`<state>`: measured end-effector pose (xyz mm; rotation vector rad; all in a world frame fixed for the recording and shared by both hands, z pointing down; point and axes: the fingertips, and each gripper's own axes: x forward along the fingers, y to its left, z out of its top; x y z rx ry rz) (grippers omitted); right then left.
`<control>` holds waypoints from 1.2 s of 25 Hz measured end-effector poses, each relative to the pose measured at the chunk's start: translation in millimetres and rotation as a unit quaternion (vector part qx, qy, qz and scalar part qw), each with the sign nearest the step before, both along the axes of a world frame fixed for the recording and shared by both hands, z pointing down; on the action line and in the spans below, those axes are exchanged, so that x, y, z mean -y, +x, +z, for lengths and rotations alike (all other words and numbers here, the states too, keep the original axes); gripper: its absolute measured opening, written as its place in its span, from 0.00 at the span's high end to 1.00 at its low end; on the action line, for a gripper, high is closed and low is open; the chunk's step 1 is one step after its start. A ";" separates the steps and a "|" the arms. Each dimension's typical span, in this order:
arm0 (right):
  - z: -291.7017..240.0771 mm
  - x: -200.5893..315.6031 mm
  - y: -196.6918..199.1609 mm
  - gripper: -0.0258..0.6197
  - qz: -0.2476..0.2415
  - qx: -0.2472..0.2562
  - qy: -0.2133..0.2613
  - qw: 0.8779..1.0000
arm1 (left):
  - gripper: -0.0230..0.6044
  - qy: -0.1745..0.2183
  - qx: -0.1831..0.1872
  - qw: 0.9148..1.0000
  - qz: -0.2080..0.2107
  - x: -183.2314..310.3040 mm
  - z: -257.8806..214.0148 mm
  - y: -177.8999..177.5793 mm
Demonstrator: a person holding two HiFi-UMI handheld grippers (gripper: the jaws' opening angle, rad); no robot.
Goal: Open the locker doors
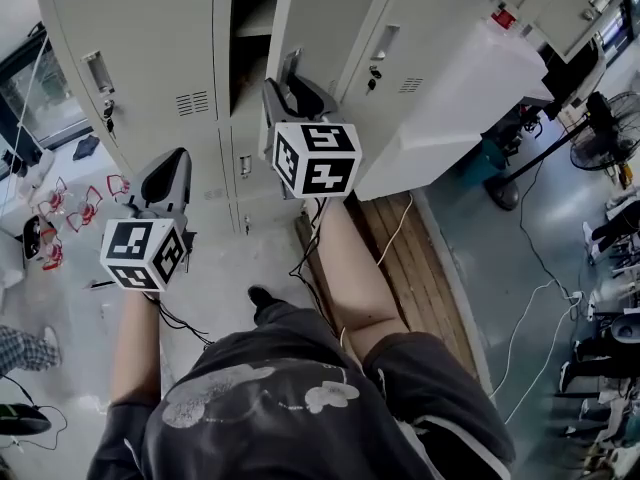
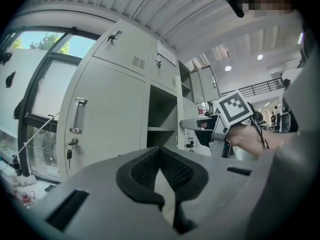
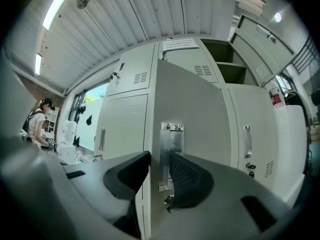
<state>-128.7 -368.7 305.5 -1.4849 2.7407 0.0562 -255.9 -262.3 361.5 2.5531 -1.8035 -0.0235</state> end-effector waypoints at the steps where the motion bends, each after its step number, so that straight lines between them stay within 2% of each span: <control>1: -0.2 -3.5 4.5 0.73 0.005 0.000 0.001 1.000 | 0.95 0.000 0.000 1.000 0.004 -2.6 0.1 3.8; 15: -0.6 -39.7 64.9 0.76 0.071 -0.010 0.004 0.997 | 0.95 -0.008 -0.003 0.998 0.059 -35.0 8.4 47.8; 20: 0.2 -48.5 86.7 0.78 0.084 0.002 0.001 0.996 | 0.95 -0.014 -0.007 0.997 0.076 -37.1 12.6 64.4; 30: 0.8 -57.2 120.9 0.83 0.043 0.018 0.006 0.999 | 0.95 -0.009 -0.010 0.997 0.082 -23.3 3.6 101.7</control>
